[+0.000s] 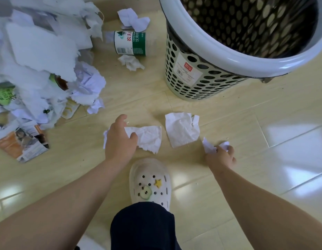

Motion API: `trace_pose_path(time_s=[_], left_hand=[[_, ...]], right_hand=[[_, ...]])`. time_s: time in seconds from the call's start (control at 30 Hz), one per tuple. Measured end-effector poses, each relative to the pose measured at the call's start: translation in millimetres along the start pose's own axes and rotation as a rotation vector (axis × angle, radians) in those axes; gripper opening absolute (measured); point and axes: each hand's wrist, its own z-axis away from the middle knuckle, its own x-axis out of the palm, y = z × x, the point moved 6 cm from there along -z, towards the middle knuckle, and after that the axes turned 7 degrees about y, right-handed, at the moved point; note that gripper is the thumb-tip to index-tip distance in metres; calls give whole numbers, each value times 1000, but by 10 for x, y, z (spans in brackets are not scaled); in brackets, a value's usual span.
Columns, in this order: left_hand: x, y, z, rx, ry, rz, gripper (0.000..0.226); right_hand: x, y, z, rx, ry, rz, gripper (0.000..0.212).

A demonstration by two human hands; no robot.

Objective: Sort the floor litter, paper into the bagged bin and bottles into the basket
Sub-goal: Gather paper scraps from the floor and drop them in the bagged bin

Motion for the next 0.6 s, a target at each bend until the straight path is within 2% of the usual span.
trace_pose_path(time_s=[0.1, 0.23, 0.4, 0.47, 0.53, 0.6], left_hand=[[-135, -86, -18, 62, 39, -146, 54], [-331, -256, -49, 43, 79, -335, 53], [-289, -448, -84, 55, -122, -526, 61], [-227, -525, -103, 60, -188, -524, 58], [-200, -587, -142, 78, -195, -509, 50], [-210, -625, -202, 75, -172, -437, 42]], right_hand=[[81, -91, 107, -40, 30, -82, 24], [300, -334, 350, -46, -50, -287, 14], [334, -545, 541, 9, 129, -513, 16], [344, -642, 532, -11, 153, -493, 20], [453, -790, 548, -84, 82, -379, 21], [627, -951, 600, -154, 22, -256, 12]])
